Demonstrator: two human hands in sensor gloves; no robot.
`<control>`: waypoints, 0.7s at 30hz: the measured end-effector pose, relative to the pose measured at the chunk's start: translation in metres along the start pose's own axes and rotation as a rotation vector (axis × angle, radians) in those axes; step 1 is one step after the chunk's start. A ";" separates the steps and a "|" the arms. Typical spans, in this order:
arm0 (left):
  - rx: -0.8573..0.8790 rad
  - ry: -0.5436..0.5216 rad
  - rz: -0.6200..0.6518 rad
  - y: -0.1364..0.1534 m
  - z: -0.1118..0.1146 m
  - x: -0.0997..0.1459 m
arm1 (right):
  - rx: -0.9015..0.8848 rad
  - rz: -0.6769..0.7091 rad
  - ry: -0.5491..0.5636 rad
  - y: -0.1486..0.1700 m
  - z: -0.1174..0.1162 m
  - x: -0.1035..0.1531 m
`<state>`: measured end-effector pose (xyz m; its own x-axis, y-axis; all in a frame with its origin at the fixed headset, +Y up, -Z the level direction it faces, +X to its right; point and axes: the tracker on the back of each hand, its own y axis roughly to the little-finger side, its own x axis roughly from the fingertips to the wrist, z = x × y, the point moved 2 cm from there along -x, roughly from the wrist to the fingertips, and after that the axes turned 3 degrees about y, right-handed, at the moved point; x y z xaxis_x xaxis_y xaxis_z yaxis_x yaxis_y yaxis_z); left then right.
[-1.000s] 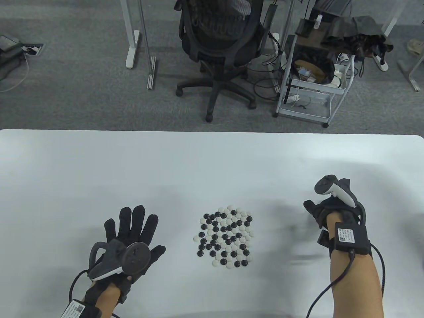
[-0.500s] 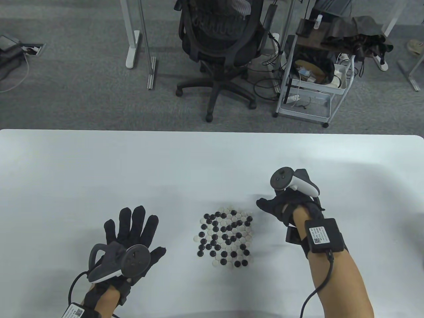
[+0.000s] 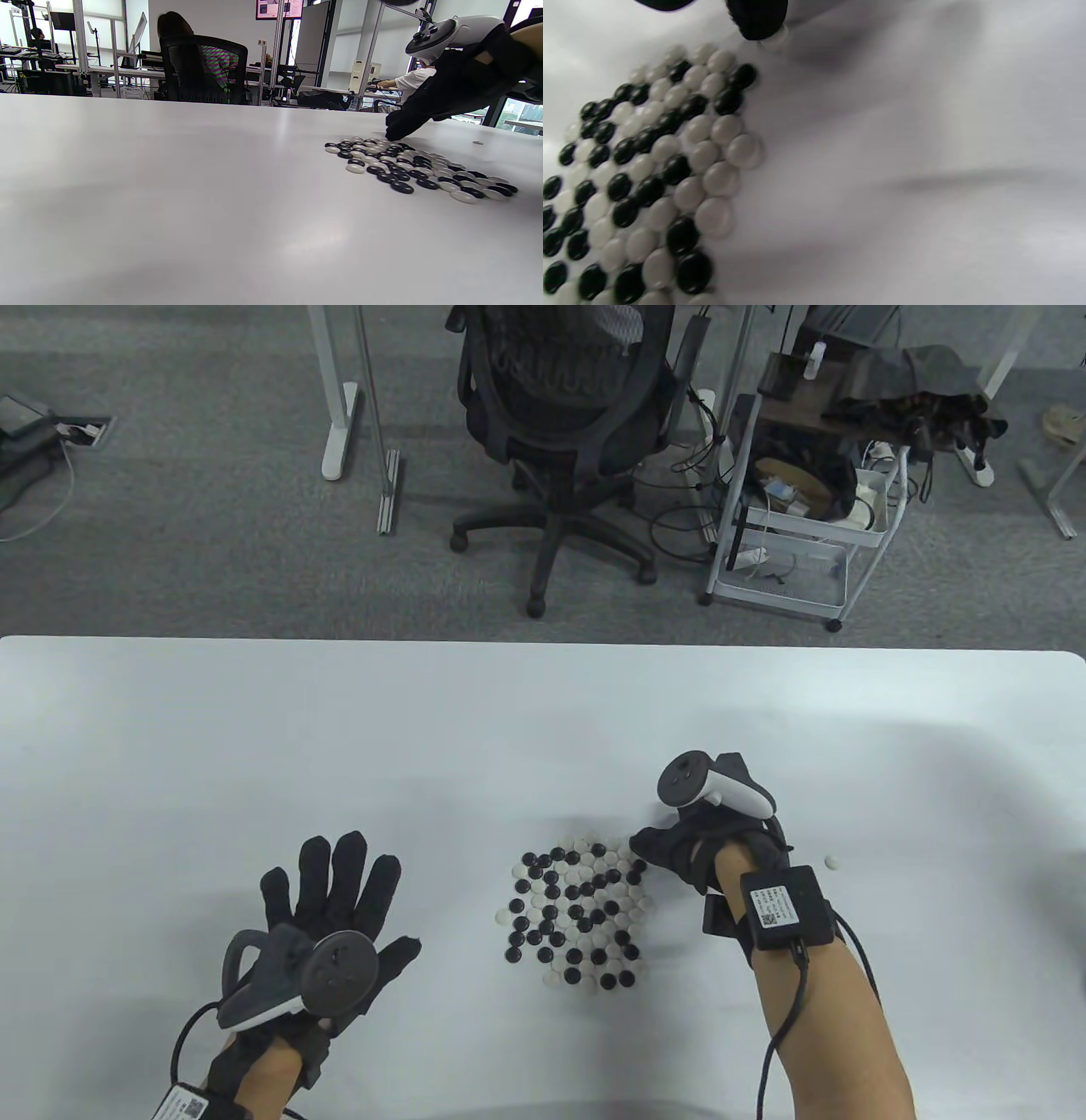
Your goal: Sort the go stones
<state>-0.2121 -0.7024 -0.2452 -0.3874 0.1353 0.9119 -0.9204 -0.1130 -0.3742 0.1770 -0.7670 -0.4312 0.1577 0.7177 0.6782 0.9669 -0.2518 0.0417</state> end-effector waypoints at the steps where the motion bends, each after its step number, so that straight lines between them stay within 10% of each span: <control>1: 0.000 0.001 -0.001 0.000 0.000 0.000 | -0.003 -0.025 0.010 0.007 0.003 0.001; 21: -0.007 0.024 -0.007 0.000 0.002 -0.002 | -0.174 -0.337 0.137 0.154 0.025 0.037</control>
<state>-0.2113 -0.7044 -0.2464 -0.3816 0.1599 0.9104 -0.9236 -0.1046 -0.3688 0.3365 -0.7628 -0.4178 -0.2021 0.6884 0.6966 0.9096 -0.1318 0.3941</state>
